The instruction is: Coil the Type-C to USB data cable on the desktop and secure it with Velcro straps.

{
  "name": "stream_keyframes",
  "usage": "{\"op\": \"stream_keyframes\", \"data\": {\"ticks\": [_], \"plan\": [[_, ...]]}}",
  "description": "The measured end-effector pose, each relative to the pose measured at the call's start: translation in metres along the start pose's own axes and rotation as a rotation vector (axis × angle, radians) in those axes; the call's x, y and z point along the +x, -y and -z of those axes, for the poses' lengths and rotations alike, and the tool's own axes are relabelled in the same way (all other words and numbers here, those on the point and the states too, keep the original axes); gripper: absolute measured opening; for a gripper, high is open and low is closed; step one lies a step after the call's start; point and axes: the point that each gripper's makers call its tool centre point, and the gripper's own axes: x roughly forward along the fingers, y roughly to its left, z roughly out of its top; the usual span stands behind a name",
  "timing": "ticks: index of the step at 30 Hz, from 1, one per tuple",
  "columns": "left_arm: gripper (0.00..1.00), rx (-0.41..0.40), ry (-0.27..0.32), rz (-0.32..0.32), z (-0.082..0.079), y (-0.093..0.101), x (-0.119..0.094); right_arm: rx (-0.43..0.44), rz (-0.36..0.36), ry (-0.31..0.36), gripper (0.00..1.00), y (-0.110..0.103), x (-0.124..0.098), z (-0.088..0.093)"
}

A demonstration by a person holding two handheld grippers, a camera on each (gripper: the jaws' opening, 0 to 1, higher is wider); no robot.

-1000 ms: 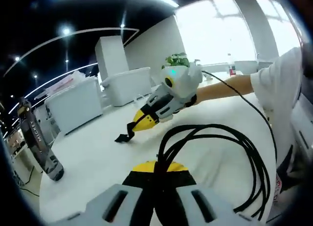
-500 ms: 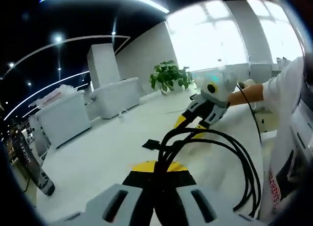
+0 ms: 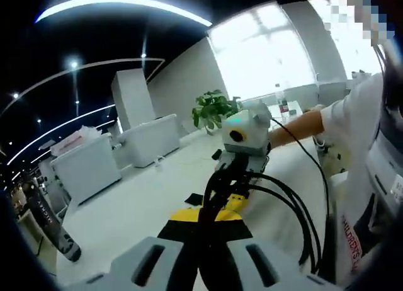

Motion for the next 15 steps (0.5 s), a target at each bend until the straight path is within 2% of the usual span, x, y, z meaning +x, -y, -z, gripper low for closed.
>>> {"op": "stream_keyframes", "data": {"ticks": [2,6,9,13,15], "plan": [[0.03,0.010,0.011,0.004,-0.005,0.000,-0.004,0.023,-0.054,-0.005,0.16,-0.003,0.014,-0.003],[0.03,0.027,0.029,0.015,-0.016,-0.001,-0.010,-0.020,-0.084,-0.057,0.16,0.002,0.038,-0.003],[0.03,0.031,0.045,0.022,-0.024,-0.001,-0.014,-0.046,-0.096,-0.077,0.15,0.002,0.045,-0.002],[0.03,0.056,0.057,0.022,-0.035,-0.004,-0.021,-0.146,-0.104,-0.106,0.14,0.000,0.056,-0.004],[0.03,0.065,0.054,0.027,-0.037,-0.004,-0.023,-0.207,-0.113,-0.113,0.08,-0.004,0.057,-0.006]]}}
